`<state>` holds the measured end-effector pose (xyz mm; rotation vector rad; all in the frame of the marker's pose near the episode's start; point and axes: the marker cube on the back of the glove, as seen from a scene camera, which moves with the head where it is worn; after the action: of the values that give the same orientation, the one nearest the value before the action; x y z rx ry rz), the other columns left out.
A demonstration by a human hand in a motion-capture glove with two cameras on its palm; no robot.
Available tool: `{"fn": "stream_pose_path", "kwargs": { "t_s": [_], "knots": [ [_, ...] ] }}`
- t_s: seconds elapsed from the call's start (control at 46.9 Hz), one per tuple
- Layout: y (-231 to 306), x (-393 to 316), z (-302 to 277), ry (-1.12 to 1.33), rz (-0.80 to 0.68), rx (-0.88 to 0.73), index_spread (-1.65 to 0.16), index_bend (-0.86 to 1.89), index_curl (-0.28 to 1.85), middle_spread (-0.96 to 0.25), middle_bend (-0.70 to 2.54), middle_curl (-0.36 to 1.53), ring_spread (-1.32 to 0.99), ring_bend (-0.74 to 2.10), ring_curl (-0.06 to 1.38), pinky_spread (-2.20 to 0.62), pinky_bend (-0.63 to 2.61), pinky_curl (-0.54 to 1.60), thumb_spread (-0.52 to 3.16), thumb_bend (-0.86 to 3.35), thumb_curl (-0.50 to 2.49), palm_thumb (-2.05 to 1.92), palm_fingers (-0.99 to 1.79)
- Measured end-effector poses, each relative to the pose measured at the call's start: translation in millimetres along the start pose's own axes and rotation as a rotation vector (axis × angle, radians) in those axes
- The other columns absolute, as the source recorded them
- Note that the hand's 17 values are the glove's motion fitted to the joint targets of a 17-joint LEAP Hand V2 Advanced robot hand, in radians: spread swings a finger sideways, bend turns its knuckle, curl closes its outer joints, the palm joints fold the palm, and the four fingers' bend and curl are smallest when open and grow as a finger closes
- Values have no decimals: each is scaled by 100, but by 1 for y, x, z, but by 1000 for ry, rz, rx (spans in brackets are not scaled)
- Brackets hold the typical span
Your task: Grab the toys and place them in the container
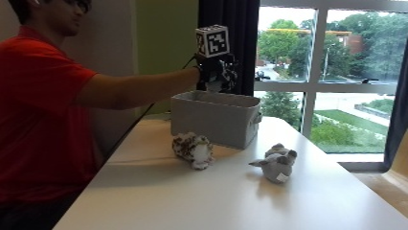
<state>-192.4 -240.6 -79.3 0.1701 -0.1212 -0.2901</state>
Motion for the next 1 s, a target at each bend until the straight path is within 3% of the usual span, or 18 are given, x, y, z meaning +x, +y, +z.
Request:
{"fn": "stream_pose_path", "kwargs": {
  "t_s": [0.256, 0.49, 0.511, 0.639, 0.852, 1.002],
  "knots": [
    [-14, -77, 18, -104, -105, -55, -44, 9, 83, -39, 30, 51, -39, 97, 41, -44, 116, 44, 91, -1, 86, 49, 70],
    [0, -81, 30, -184, -128, -162, -46, 11, 71, -22, 14, 44, -23, 79, 36, -27, 133, 48, 117, -5, 73, 26, 15],
    [2, -79, 30, -190, -130, -171, -46, 15, 71, -22, 16, 43, -23, 81, 36, -28, 132, 46, 119, -2, 73, 28, 23],
    [26, -58, 20, -202, -145, -185, -45, 9, 61, -16, 19, 42, -15, 73, 32, -12, 135, 45, 122, -5, 63, 12, -1],
    [77, -1, 11, -66, -88, -177, -45, 18, 54, -12, 22, 42, -9, 61, 27, 0, 124, 39, 123, -3, 53, 2, -7],
    [137, 54, 20, 38, -86, -254, -45, 20, 52, -10, 20, 41, -6, 53, 24, 5, 113, 35, 123, -3, 49, -1, -9]
  ]
}}
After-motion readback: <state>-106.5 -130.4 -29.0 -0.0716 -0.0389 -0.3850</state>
